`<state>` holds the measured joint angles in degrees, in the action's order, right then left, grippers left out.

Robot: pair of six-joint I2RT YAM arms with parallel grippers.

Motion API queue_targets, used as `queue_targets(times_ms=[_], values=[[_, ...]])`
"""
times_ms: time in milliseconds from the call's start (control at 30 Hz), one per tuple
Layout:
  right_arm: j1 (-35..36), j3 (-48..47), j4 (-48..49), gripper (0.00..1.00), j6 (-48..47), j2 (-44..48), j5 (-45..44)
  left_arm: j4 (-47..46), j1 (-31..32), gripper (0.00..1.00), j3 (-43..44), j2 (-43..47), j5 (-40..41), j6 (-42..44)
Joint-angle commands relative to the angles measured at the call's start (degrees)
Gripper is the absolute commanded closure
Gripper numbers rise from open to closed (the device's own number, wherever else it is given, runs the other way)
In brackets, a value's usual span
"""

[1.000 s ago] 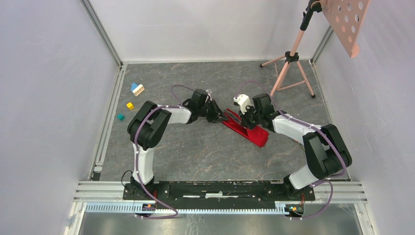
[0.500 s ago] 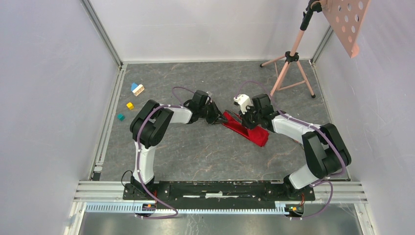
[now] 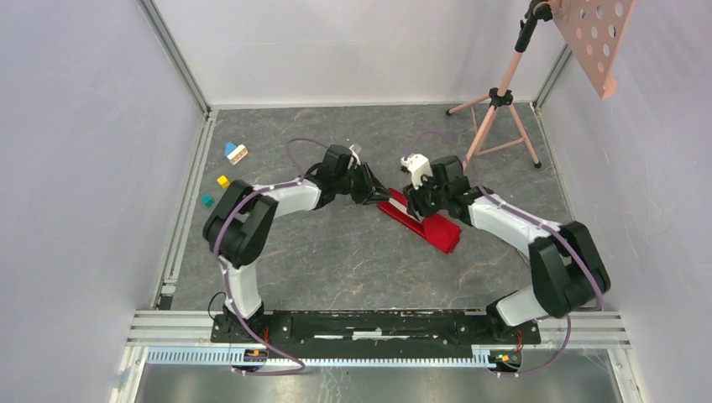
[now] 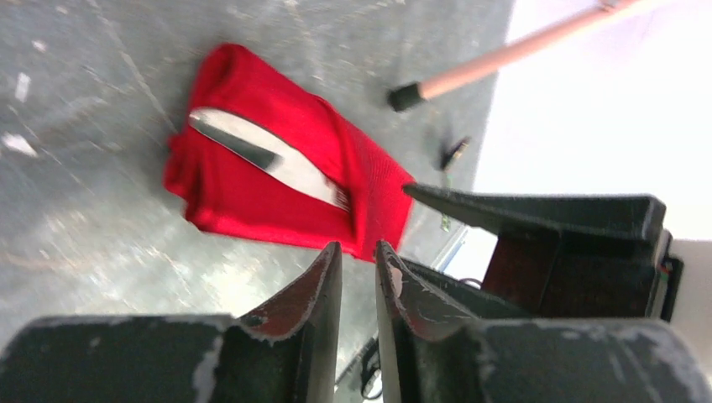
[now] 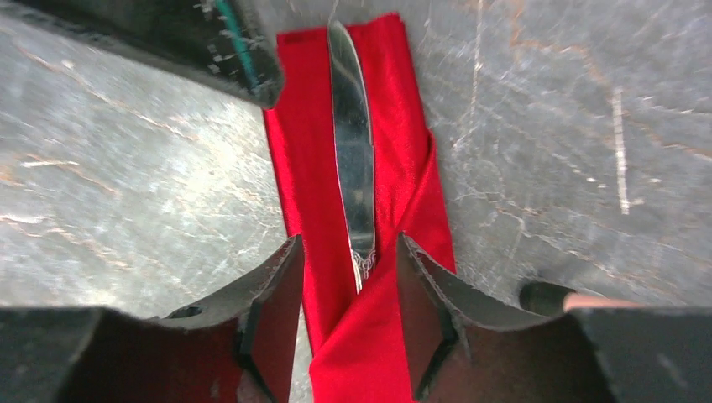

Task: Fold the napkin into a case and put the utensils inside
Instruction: Insert the knife into the folded napkin, then pick up the spoon from the corner of the board.

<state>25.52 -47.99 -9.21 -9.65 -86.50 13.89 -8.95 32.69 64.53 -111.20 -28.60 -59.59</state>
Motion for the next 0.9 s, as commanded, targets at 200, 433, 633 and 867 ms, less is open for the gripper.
queue_targets(times_ms=[200,433,633,867], values=[[-0.8,1.8,-8.9,0.28,14.3,23.1,-13.2,-0.1,-0.2,0.62,-11.3,21.2,-2.2,4.2],[-24.6,11.9,-19.6,0.17,24.9,32.7,-24.3,1.6,-0.1,0.56,-16.1,31.7,-4.9,5.0],[-37.5,16.3,-19.1,0.06,30.7,33.5,-21.7,6.0,0.1,0.54,-16.1,36.5,-6.2,6.5],[-38.5,15.8,-11.7,0.16,13.5,27.0,-29.3,7.0,0.6,0.54,-18.2,40.8,-6.4,5.7]])
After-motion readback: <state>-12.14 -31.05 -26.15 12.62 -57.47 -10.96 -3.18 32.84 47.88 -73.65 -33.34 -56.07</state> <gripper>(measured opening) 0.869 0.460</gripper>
